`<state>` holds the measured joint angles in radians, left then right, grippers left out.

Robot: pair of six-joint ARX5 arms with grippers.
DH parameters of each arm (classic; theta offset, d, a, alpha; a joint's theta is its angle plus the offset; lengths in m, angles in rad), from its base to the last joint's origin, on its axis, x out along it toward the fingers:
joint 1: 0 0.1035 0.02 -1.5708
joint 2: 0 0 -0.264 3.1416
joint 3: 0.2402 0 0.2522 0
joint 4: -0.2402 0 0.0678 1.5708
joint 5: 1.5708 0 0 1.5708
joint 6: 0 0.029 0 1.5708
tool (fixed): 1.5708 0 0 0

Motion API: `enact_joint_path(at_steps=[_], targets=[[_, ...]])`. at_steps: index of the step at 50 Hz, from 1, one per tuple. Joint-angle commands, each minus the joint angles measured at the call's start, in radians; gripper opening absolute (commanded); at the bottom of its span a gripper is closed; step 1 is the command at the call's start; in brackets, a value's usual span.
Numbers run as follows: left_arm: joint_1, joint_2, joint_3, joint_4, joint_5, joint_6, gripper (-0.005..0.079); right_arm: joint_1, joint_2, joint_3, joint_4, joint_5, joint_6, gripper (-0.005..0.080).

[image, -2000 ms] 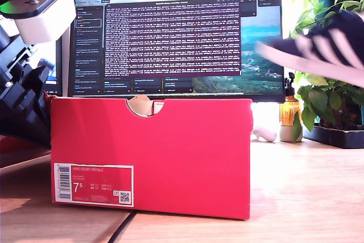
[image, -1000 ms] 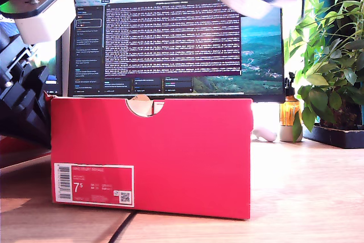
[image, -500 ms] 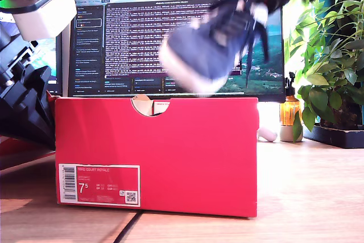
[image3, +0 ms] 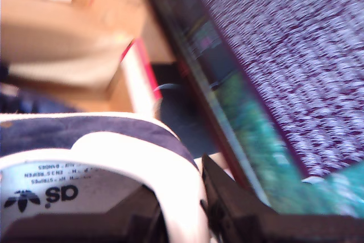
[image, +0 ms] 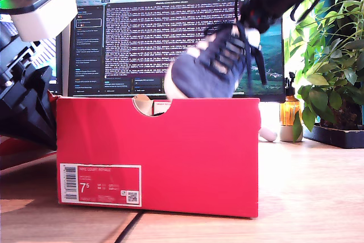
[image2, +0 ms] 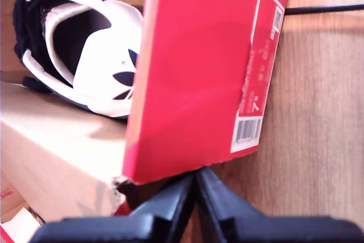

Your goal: Pack the blue shoes by picking the first shoe and placing it inside the red shoebox, left side, then picking and rotating the second shoe and placing it in the shoebox

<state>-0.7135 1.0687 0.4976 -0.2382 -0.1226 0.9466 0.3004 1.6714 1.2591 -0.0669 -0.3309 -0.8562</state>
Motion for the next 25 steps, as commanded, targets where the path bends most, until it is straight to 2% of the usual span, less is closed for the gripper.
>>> enact_joint_path(at_steps=[1, 15, 25], targets=[[-0.007, 0.005, 0.01, 0.022, 0.011, 0.005, -0.0018, 0.021, -0.004, 0.028, 0.011, -0.018, -0.024, -0.0012], [-0.007, 0.005, 0.01, 0.022, 0.01, 0.004, -0.0018, 0.075, 0.055, 0.028, -0.106, -0.02, -0.154, -0.0012], [-0.007, 0.005, 0.01, 0.022, 0.011, 0.004, -0.0018, 0.107, 0.108, 0.028, -0.165, 0.08, -0.2, -0.0012]])
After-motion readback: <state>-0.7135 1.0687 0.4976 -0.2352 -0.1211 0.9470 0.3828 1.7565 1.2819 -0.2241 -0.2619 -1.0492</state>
